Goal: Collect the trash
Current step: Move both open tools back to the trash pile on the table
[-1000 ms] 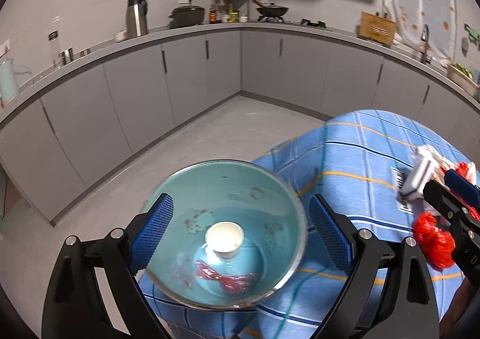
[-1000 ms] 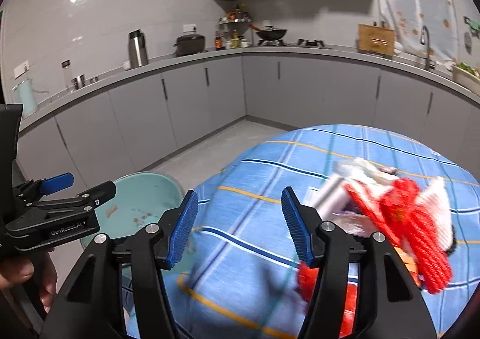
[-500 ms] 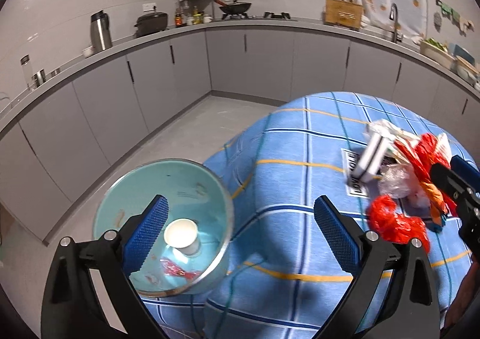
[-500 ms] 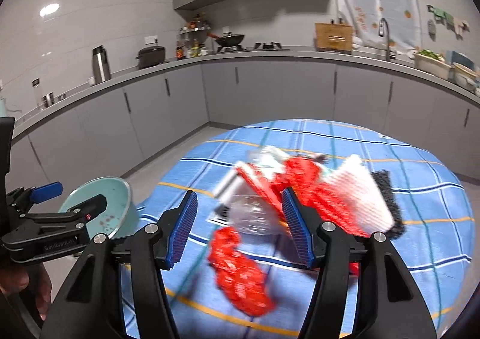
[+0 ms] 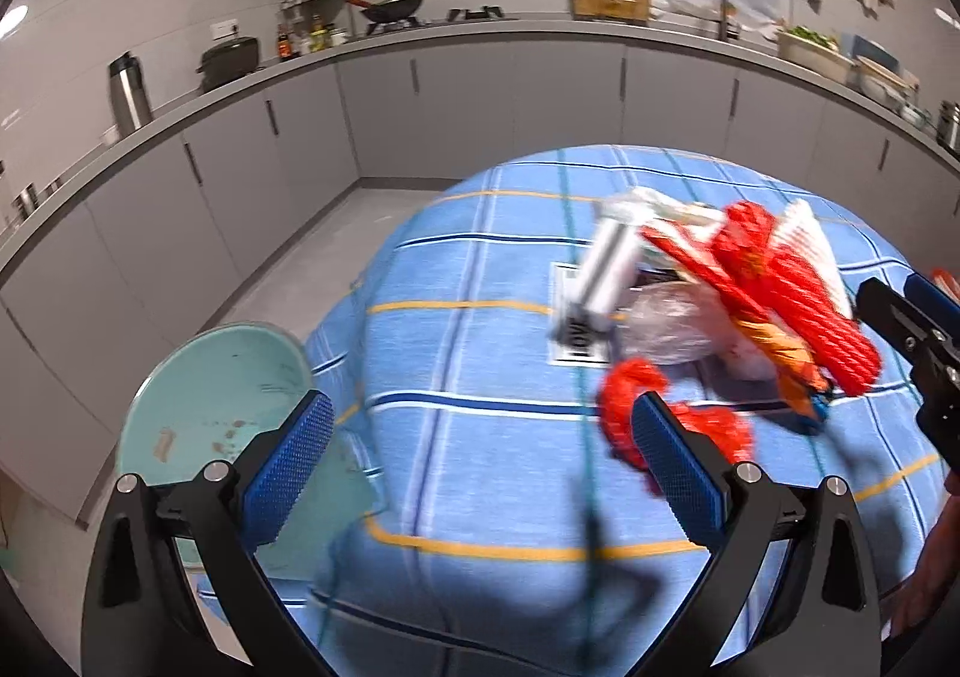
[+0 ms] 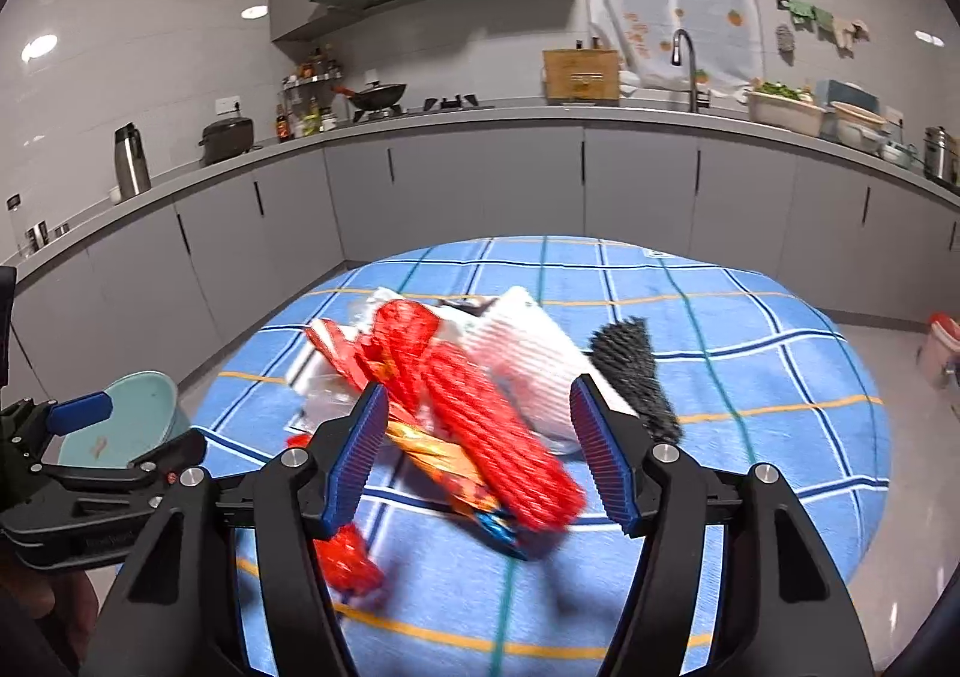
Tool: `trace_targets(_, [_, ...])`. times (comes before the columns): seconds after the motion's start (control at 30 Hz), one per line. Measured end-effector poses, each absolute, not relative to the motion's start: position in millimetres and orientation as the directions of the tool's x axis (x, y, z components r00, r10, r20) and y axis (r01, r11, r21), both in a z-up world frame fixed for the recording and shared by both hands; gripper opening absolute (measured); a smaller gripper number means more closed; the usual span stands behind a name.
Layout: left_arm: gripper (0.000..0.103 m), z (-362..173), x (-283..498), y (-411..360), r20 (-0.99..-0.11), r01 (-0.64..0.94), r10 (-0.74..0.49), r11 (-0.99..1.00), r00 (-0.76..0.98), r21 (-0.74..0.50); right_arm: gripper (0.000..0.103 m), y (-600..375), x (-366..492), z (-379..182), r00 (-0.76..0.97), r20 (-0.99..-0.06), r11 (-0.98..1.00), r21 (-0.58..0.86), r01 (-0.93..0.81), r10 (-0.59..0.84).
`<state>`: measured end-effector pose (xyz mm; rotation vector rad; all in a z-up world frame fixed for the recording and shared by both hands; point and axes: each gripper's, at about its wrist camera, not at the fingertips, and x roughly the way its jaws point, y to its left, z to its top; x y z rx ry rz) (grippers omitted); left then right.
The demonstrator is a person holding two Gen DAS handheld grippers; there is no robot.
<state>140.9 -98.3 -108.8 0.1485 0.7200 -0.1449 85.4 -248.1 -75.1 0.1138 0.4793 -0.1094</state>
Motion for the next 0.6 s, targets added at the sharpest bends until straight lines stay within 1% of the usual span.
trace_targets(0.33, [0.098, -111, 139, -150, -0.670, 0.264, -0.132, 0.959, 0.730, 0.099, 0.064, -286, 68, -80, 0.876, -0.461, 0.971, 0.109, 0.214, -0.142])
trace_targets(0.47, [0.098, -123, 141, -169, -0.684, 0.281, -0.119, 0.951, 0.720, 0.130, 0.066, -297, 62, -81, 0.873, -0.458, 0.961, 0.124, 0.246, -0.164])
trace_targets(0.6, [0.098, -139, 147, -177, -0.708, 0.283, -0.093, 0.947, 0.700, 0.155, 0.066, -305, 59, -84, 0.869, -0.461, 0.955, 0.133, 0.266, -0.178])
